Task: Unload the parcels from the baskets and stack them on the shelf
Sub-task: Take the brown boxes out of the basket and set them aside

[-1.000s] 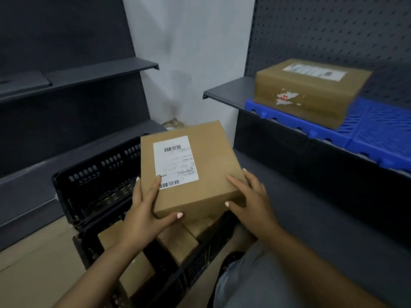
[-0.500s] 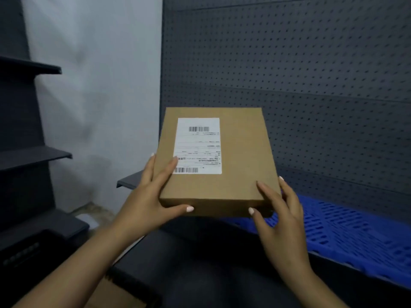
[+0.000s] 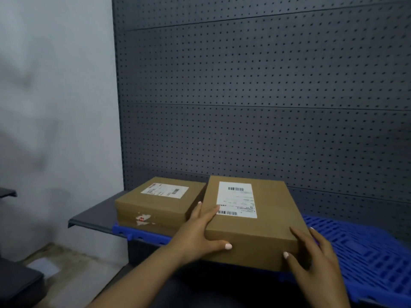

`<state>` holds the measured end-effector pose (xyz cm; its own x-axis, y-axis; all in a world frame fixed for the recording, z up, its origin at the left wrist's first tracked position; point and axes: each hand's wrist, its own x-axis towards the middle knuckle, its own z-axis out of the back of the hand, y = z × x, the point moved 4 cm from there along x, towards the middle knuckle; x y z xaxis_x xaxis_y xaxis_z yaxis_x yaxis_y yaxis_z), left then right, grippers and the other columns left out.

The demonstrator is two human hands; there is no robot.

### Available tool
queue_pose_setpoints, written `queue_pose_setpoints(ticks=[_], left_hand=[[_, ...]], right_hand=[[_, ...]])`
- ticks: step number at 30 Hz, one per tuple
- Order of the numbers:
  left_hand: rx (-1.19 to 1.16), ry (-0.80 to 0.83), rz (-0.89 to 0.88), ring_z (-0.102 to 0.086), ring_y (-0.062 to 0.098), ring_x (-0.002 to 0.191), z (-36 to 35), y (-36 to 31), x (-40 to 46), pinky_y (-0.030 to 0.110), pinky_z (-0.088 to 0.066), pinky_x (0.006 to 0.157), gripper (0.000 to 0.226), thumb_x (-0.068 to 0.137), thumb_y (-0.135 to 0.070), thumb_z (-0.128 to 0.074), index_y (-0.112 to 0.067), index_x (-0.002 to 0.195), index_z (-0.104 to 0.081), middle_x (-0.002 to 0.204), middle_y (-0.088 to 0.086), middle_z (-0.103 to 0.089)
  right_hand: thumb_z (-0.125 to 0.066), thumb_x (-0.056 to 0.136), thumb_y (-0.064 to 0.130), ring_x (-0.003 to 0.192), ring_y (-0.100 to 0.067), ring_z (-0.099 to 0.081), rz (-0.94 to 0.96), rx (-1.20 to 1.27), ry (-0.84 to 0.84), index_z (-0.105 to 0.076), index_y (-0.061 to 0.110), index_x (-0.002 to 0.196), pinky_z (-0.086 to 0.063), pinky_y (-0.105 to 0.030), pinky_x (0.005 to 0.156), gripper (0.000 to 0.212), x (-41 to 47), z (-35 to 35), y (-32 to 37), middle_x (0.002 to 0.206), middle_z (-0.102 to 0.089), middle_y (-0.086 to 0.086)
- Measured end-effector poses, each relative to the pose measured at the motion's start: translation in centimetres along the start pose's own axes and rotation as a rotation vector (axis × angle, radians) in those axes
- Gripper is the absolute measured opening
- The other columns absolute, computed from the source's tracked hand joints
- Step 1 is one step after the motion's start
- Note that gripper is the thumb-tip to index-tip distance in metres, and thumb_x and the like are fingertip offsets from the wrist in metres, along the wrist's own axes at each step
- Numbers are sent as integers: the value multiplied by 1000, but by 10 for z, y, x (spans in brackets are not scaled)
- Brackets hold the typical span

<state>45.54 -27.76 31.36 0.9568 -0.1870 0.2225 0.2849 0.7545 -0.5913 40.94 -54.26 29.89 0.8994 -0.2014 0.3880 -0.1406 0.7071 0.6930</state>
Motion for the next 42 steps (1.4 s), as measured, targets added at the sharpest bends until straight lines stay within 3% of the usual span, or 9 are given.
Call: queue_pose_setpoints(ticks=[6,8,10,11,12,15,19,30,42], left_hand=[[494,-22,6,-25,16,138,4,17,6,35,-20,111,99,63,-92,-36,-37,145,-28,156,-5,-23],[512,-61,15,-22,16,140,11,24,12,39,-14,114,107,55,-97,-20,-39,146,-28,155,-5,-24],[537,-72,34,-13,20,144,19,34,21,46,-2,117,108,56,-98,-9,-42,147,-22,158,-2,-19],[541,-69,56,-7,22,146,22,41,26,50,5,117,107,57,-98,-5,-43,148,-18,159,0,-15],[542,-63,81,-2,24,147,26,47,32,53,9,116,106,58,-96,0,-44,149,-15,160,2,-12],[565,-35,141,2,26,147,33,67,49,58,14,112,108,57,-95,9,-43,149,-13,161,2,-9],[521,-101,160,-12,17,145,33,91,50,58,9,113,109,56,-94,11,-45,148,-19,158,-8,-19],[587,-223,98,-25,14,137,31,105,50,56,-5,115,97,63,-91,2,-45,144,-27,150,-13,-30],[588,-44,79,-11,16,144,36,107,52,56,2,115,114,50,-99,-5,-44,149,-11,157,-10,-15]], right_hand=[[-57,84,61,144,-20,-7,120,-291,125,-21,54,139,-20,-38,116,66,12,-26,-3,159,5,5],[-59,77,69,141,-24,-21,249,-509,171,-31,52,137,-32,-47,109,69,14,-39,7,157,-15,-1],[-62,64,72,123,-30,-49,299,-591,176,-57,42,123,-49,-55,88,67,20,-47,14,137,-52,-6],[-59,62,72,118,-31,-54,306,-634,175,-61,39,119,-51,-56,85,66,23,-51,18,130,-59,-5],[-55,67,72,122,-31,-52,297,-659,199,-58,40,123,-47,-57,91,65,26,-54,20,134,-57,-3],[-38,88,67,145,-26,-14,308,-613,238,-25,45,144,-15,-49,115,62,38,-63,23,157,-21,4],[-36,92,62,145,-24,-3,338,-643,308,-10,43,148,-15,-49,114,64,59,-67,26,159,-8,4],[-41,91,61,144,-23,-7,364,-608,310,-14,44,147,-21,-48,111,64,86,-89,22,158,-13,5],[-48,90,53,139,-16,-15,375,-548,284,-25,41,143,-24,-48,110,59,80,-85,28,151,-24,9]])
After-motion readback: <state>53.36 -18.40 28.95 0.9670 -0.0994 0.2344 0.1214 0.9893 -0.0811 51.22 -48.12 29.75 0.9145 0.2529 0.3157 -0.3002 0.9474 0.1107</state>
